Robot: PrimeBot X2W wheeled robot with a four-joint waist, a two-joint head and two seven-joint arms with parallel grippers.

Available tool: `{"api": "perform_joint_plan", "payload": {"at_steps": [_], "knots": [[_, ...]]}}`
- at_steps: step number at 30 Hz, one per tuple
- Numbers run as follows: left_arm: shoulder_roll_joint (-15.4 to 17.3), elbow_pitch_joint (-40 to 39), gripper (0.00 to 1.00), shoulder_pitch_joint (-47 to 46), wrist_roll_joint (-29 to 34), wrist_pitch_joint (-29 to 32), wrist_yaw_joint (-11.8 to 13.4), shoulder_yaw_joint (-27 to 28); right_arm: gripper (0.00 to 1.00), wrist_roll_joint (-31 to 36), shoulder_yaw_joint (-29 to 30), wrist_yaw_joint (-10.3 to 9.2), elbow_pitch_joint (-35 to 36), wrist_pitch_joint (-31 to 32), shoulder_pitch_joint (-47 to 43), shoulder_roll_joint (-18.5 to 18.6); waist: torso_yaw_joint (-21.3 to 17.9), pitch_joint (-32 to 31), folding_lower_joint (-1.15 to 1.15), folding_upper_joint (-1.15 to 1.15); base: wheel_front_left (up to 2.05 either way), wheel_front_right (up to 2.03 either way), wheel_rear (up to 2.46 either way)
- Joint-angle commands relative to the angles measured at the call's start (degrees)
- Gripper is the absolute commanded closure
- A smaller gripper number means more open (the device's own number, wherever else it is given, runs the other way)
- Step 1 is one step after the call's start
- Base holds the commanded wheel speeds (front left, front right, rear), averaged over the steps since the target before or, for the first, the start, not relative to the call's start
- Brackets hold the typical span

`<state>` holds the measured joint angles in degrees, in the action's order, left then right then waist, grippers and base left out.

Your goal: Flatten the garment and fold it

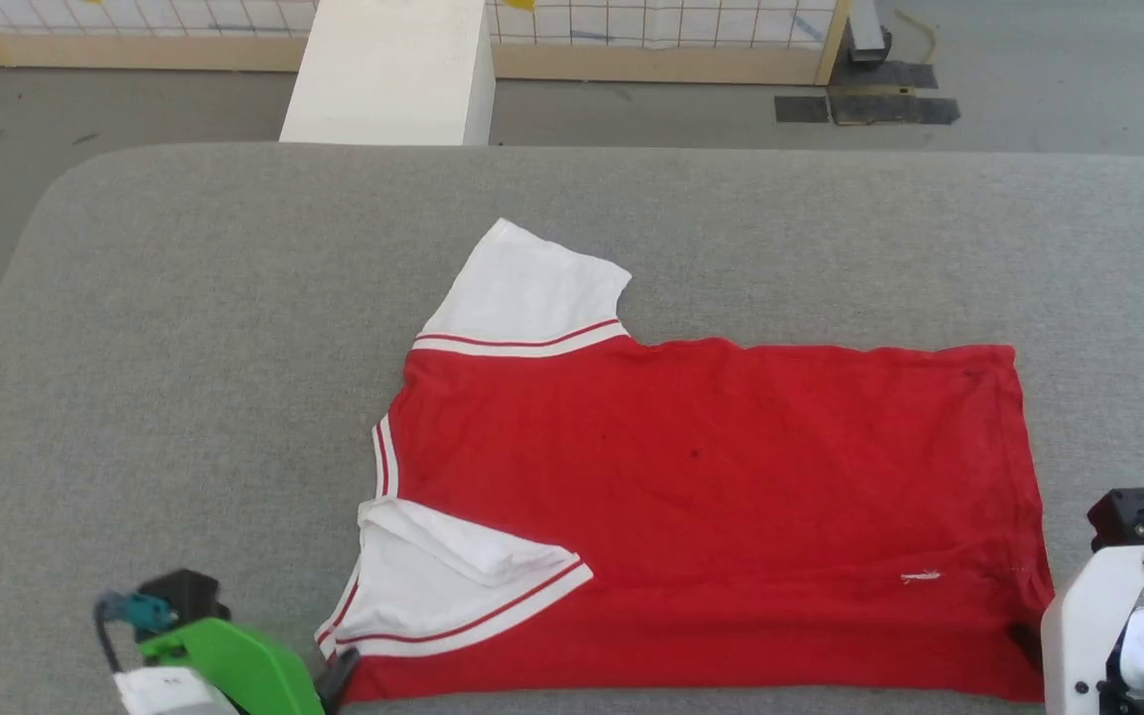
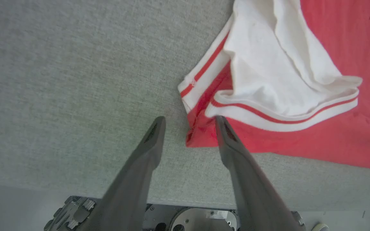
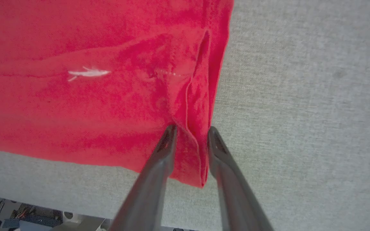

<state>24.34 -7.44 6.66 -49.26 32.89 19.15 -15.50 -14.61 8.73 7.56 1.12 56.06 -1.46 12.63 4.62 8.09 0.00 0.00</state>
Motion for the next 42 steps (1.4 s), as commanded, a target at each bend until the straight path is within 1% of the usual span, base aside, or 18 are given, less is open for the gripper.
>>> {"api": "perform_joint_plan", "payload": {"at_steps": [1, 4, 6, 8, 10, 12, 14, 16, 21, 24, 29, 33, 35, 36, 37, 42], "knots": [[1.03, -0.36, 0.00, -1.45, -0.17, -0.59, -0.32, 0.90, 0.00, -0.46, 0.02, -0.08, 0.40, -0.69, 0.64, 0.36, -0.39, -0.52, 0.00, 0.00, 0.00, 0.00, 0.00], [2.66, -2.60, 0.00, -3.63, 1.01, -1.51, -0.49, 2.25, 0.00, -1.94, 1.11, -0.08, 2.73, -1.75, 1.45, 0.50, -0.70, -1.30, 0.00, 0.00, 0.00, 0.00, 0.00], [3.44, -4.10, 0.00, -5.96, 2.29, -3.07, -1.05, 3.04, 0.00, -2.39, 2.44, -0.08, 4.49, -3.34, 2.59, 0.55, -0.86, -1.49, 0.00, 0.00, 0.00, 0.00, 0.00], [4.02, -5.17, 0.00, -9.82, 4.40, -5.81, -2.77, 3.15, 0.00, -2.42, 3.90, -0.08, 6.01, -5.33, 4.34, 0.64, -1.06, -1.66, 0.00, 0.00, 0.00, 0.00, 0.00], [3.33, -4.72, 0.00, -13.61, 5.37, -8.79, -5.07, 2.86, 0.00, -2.56, 4.98, -0.08, 6.79, -7.02, 6.23, 0.36, -1.31, -1.51, 0.00, 0.00, 0.00, 0.00, 0.00], [2.97, -2.77, 0.00, -17.11, 7.15, -11.70, -6.78, 2.34, 0.00, -2.10, 5.25, -0.08, 7.14, -8.14, 7.88, 0.69, -1.62, -1.06, 0.00, 0.00, 0.00, 0.00, 0.00], [1.72, 0.07, 0.00, -21.52, 9.19, -15.65, -8.36, 1.65, 0.00, -1.78, 5.44, -0.08, 7.11, -8.87, 9.91, 0.78, -1.96, -0.05, 0.00, 0.00, 0.00, 0.00, 0.00], [0.47, 3.43, 0.00, -25.17, 10.89, -18.20, -9.54, 0.41, 0.00, -1.35, 5.10, -0.08, 7.02, -9.07, 11.64, 1.03, -2.26, 1.03, 0.00, 0.00, 0.00, 0.00, 0.00], [-2.22, 11.96, 0.00, -34.24, 13.06, -21.20, -12.59, -2.37, 0.00, -0.43, 3.73, -0.08, 7.81, -8.92, 15.99, 0.97, -3.12, 5.29, 0.00, 0.00, 0.00, 0.00, 0.00], [-4.13, 17.60, 0.00, -41.14, 13.44, -21.42, -14.15, -3.52, 0.00, 0.18, 2.70, -0.08, 8.69, -8.28, 18.48, 0.77, -3.56, 8.74, 0.00, 0.00, 0.00, 0.00, 0.00], [-6.22, 26.87, 0.00, -53.03, 13.90, -18.08, -15.70, -5.17, 0.00, 0.84, 0.58, -0.08, 10.35, -7.44, 21.81, 0.66, -4.67, 14.06, 0.00, 0.00, 0.00, 0.00, 0.00], [-7.04, 34.50, 0.00, -62.06, 13.97, -12.18, -16.25, -6.47, 0.00, 1.07, -1.14, -0.08, 11.75, -6.98, 23.92, 0.22, -6.02, 17.93, 0.00, 0.00, 0.00, 0.00, 0.00], [-7.00, 38.20, 0.00, -65.86, 14.01, -7.84, -16.15, -7.24, 0.00, 1.10, -1.95, -0.08, 12.30, -6.84, 24.59, -0.01, -6.86, 19.56, 0.00, 0.00, 0.00, 0.00, 0.00], [-6.79, 40.31, 0.00, -67.60, 13.87, -4.75, -15.79, -7.56, 0.00, 1.01, -2.60, -0.08, 12.41, -6.86, 24.92, -0.25, -7.62, 20.21, 0.00, 0.00, 0.00, 0.00, 0.00], [-6.58, 42.01, 0.00, -69.09, 13.71, -1.52, -16.03, -8.19, 0.00, 0.98, -3.20, -0.08, 12.33, -6.95, 25.12, -0.43, -8.23, 20.60, 0.00, 0.00, 0.00, 0.00, 0.00], [-4.95, 45.84, 0.00, -73.56, 13.59, 9.13, -15.78, -9.85, 0.00, 1.04, -4.04, -0.08, 12.84, -6.81, 25.33, -0.52, -10.10, 23.09, 0.00, 0.00, 0.00, 0.00, 0.00]]}}
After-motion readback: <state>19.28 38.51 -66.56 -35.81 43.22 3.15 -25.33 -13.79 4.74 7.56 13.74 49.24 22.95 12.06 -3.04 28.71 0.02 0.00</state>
